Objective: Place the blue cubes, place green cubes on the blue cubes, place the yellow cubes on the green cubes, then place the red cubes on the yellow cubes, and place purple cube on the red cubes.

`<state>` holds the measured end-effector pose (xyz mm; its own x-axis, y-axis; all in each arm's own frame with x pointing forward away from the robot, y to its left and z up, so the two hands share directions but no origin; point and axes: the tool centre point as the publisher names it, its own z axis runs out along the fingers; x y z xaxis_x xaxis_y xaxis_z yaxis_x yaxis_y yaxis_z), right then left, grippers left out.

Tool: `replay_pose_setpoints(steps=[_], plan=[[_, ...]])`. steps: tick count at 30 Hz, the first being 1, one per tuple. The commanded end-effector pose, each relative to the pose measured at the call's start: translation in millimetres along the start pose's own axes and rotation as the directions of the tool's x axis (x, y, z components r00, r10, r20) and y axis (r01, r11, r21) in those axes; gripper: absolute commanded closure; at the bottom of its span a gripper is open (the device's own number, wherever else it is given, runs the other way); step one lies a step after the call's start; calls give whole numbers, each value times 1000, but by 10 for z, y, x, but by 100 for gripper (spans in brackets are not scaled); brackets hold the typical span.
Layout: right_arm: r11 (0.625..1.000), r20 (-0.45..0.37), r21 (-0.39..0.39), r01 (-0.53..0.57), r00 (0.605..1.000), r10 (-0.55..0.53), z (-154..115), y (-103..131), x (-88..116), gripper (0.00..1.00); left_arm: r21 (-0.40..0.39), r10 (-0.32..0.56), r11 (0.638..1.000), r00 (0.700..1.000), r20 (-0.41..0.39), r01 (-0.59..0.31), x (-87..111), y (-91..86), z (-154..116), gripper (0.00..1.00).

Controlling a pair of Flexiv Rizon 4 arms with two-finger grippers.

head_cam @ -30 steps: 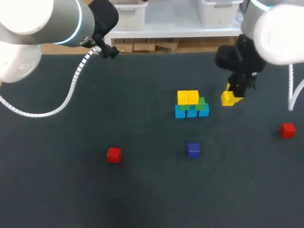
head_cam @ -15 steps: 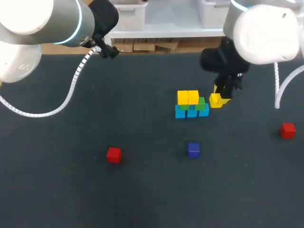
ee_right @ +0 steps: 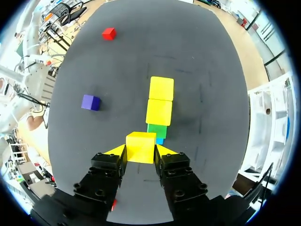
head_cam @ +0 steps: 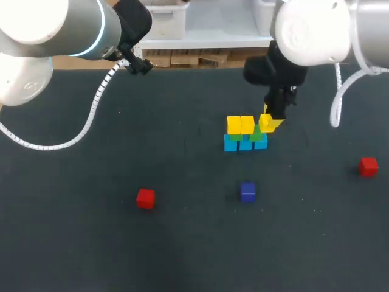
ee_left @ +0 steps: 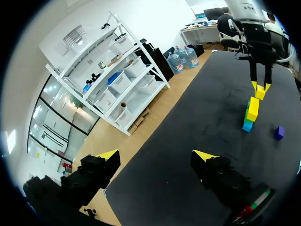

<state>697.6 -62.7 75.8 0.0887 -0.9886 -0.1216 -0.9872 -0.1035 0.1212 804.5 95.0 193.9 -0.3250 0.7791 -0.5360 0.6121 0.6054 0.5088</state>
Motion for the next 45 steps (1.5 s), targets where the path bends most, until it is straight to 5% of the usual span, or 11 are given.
replay_pose_setpoints(steps=[1, 45], plan=[[998, -11, -55, -17, 1000, 17, 9, -96, -31, 100, 4, 2, 1000, 1000, 0, -2, -5, 13, 8, 0], [994, -73, -68, -90, 994, 85, 109, -270, -65, 100, 4, 2, 1000, 1000, 0, -2, -5, 13, 8, 0]])
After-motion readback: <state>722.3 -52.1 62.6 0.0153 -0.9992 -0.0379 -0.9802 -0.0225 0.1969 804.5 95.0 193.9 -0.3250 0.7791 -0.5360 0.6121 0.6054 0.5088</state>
